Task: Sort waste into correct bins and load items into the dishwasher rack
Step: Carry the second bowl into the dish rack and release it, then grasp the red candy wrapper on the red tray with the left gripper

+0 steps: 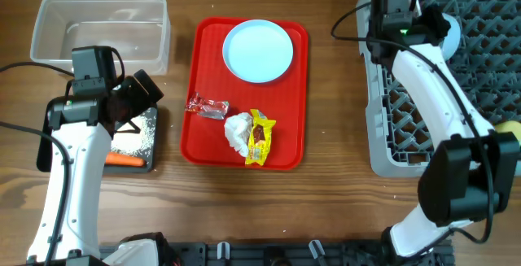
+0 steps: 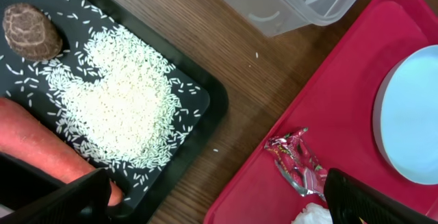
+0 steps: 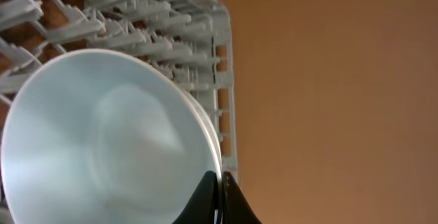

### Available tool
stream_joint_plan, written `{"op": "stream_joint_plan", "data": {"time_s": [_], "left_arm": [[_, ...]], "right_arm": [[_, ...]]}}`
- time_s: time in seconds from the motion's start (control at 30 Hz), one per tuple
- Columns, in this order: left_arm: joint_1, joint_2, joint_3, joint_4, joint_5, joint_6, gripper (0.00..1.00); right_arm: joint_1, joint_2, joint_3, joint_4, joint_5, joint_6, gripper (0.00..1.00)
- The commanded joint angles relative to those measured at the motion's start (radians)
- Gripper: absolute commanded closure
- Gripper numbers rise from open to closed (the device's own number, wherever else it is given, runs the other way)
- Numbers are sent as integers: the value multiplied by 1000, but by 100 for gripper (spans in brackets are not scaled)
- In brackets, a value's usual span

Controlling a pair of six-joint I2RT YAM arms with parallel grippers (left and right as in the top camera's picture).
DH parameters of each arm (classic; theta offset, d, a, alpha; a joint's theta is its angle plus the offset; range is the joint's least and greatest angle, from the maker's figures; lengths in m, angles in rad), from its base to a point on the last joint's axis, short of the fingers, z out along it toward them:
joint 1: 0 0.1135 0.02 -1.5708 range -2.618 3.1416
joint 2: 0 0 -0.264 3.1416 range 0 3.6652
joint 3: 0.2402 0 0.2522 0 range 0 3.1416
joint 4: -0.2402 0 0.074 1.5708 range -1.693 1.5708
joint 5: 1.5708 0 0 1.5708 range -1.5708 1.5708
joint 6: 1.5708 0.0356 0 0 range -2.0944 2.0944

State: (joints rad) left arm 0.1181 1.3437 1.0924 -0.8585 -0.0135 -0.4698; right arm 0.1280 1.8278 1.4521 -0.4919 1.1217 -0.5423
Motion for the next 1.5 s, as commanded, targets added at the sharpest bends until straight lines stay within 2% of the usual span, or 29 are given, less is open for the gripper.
{"op": "stream_joint_plan", "data": {"time_s": [0.0, 0.47, 0.73, 0.77, 0.8, 0.87, 0.9, 0.97, 1.03, 1.1, 1.2, 1.3, 1.37, 1.47], "left_arm": [[5, -1, 5, 1, 1, -10, 0], [5, -1, 5, 1, 1, -10, 0], [5, -1, 5, 1, 1, -10, 0], [5, -1, 5, 1, 1, -10, 0], [5, -1, 5, 1, 1, -10, 0], [5, -1, 5, 1, 1, -10, 0], [5, -1, 5, 1, 1, -10, 0], [5, -1, 5, 1, 1, -10, 0], [5, -1, 5, 1, 1, -10, 0], [5, -1, 5, 1, 1, -10, 0], [5, -1, 5, 1, 1, -10, 0], [5, -1, 5, 1, 1, -10, 0], [5, -1, 5, 1, 1, -10, 0], [5, -1, 5, 1, 1, -10, 0]], "right_arm": [[2, 41, 14, 77, 34, -113, 96], [32, 117, 14, 103, 30, -116, 96], [133, 117, 14, 5, 38, -111, 96], [147, 117, 14, 5, 42, -111, 92], [157, 117, 14, 5, 53, -109, 82], [174, 117, 14, 5, 79, -109, 53], [178, 117, 14, 5, 91, -109, 46], [178, 117, 14, 4, 109, -108, 39], [178, 117, 14, 5, 122, -101, 25], [177, 105, 14, 13, 135, -18, 11], [177, 19, 14, 95, 119, 140, 6], [206, -157, 14, 165, -28, 153, 4], [290, -254, 14, 77, -246, 154, 0], [404, -310, 14, -109, -807, 217, 0]]}}
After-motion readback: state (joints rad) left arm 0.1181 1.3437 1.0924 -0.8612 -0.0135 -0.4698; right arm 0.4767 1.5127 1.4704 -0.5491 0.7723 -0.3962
